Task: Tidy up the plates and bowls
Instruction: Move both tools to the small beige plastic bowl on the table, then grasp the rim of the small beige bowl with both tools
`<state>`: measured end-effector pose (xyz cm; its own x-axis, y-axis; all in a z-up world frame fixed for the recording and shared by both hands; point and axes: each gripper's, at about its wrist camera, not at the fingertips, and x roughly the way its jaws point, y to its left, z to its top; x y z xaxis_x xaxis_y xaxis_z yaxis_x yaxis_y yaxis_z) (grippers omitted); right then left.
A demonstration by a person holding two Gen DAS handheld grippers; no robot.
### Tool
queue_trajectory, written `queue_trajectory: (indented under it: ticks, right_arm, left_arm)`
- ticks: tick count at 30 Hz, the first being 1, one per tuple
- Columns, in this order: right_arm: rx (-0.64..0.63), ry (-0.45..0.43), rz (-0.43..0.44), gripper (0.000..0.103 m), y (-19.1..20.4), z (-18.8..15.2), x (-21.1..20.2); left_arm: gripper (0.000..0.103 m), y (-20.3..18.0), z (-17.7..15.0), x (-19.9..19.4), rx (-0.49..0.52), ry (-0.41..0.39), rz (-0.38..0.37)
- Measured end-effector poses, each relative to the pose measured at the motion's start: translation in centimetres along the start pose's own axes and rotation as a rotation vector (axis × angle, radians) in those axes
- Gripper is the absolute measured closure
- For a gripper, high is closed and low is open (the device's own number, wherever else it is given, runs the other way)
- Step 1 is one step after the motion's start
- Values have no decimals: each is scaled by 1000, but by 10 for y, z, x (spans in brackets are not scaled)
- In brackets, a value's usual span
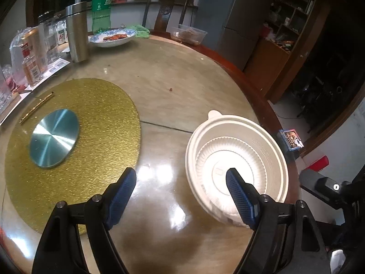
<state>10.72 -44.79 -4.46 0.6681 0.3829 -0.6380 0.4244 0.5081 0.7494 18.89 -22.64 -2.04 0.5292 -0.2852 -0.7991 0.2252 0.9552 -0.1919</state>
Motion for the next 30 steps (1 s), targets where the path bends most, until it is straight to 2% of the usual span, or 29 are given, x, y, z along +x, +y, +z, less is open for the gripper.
queue_trajectory:
  ticks: [8, 9, 10, 14, 16, 18, 21, 30]
  right_arm:
    - [6, -3, -70, 31, -4, 12, 14]
    - [-1, -3, -80, 37, -4, 12, 14]
    - [-8, -3, -92, 47, -3, 12, 15]
    - [-31, -7, -146, 59, -1, 14, 20]
    - [-38, -2, -172, 74, -2, 14, 24]
    - [-41, -2, -190, 80, -4, 12, 25]
    - [-53, 1, -196, 89, -4, 9, 26]
    - [-76, -1, -177, 90, -1, -10, 18]
  left_arm:
    - [23, -9, 4, 15, 22, 13, 6]
    - [23, -10, 4, 16, 25, 9, 8]
    - [29, -12, 4, 18, 31, 4, 16]
    - [64, -17, 1, 29, 72, 39, 36]
    - [74, -16, -1, 34, 77, 53, 45]
    - [84, -14, -3, 37, 83, 60, 42]
    - [88, -14, -4, 38, 100, 60, 49]
    - [88, -3, -14, 21, 112, 46, 73]
